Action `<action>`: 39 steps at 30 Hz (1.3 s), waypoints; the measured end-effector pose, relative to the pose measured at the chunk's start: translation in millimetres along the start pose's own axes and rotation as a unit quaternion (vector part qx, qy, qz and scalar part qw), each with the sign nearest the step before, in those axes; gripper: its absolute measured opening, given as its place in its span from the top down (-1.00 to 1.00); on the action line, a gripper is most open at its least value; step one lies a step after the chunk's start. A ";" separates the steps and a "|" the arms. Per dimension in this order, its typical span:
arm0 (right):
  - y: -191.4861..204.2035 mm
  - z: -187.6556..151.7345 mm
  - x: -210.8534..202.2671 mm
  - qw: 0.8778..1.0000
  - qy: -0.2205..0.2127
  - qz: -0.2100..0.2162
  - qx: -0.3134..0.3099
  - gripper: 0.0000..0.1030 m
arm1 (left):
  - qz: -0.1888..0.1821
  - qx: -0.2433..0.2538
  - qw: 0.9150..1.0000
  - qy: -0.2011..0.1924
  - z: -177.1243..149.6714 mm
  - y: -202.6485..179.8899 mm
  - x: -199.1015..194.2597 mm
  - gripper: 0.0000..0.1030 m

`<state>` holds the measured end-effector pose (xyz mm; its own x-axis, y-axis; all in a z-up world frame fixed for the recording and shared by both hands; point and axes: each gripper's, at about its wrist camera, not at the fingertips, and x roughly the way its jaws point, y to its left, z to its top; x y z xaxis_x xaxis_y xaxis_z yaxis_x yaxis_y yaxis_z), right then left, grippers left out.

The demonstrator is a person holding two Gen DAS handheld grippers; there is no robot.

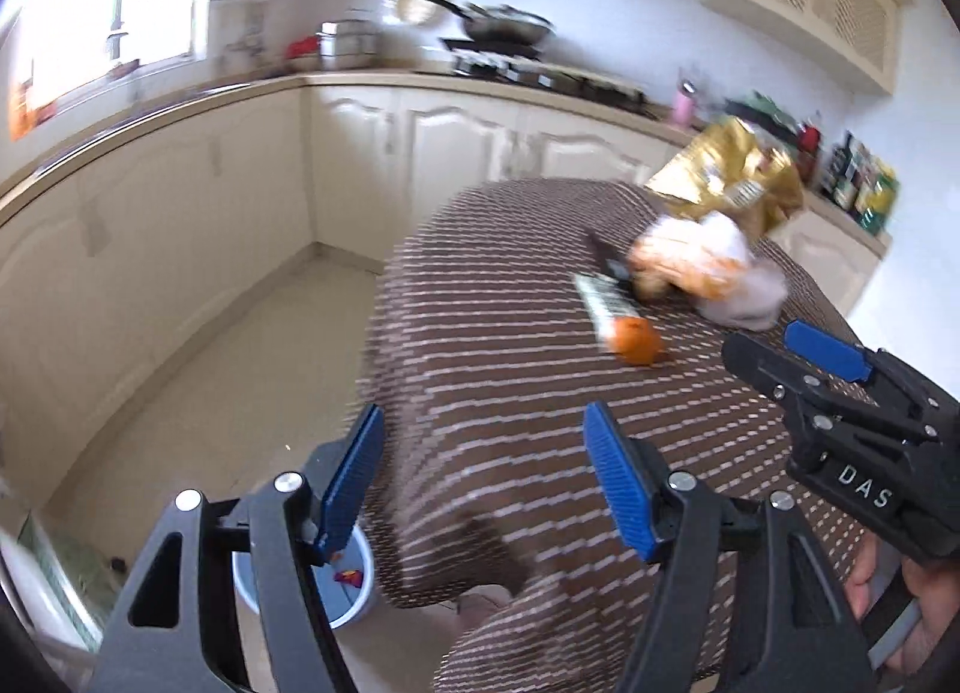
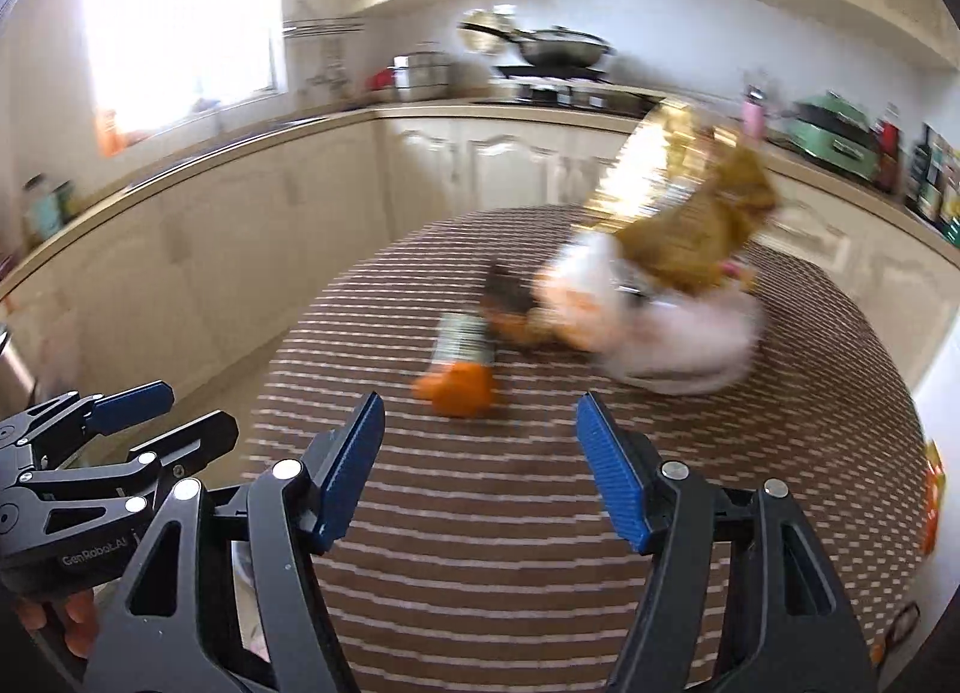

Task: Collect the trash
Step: 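Return both tools to the table above the remaining trash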

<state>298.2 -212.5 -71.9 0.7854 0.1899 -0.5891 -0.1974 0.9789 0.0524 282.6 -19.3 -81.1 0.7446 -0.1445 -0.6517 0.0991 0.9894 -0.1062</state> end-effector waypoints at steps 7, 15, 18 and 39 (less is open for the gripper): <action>-52.9 -6.4 17.7 0.999 0.023 -0.021 0.030 -0.25 | -0.015 0.047 0.998 0.032 20.8 -55.5 62.0 -0.30; -65.6 -7.6 38.2 0.997 0.064 0.008 0.044 -0.42 | -0.016 0.056 0.996 0.069 34.6 -76.4 107.4 -0.01; -65.4 -5.8 41.2 0.996 0.075 0.022 0.047 -0.42 | -0.024 0.057 0.995 0.075 37.1 -76.4 114.4 0.34; -11.2 26.1 74.6 0.993 0.102 0.063 0.016 -0.42 | -0.016 -0.009 0.999 0.026 39.0 -13.6 81.8 0.32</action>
<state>374.3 -207.3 -95.4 0.6206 0.2943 -0.7268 -0.2649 0.9511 0.1590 367.9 -44.0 -103.7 0.7054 -0.1768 -0.6864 0.1105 0.9840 -0.1399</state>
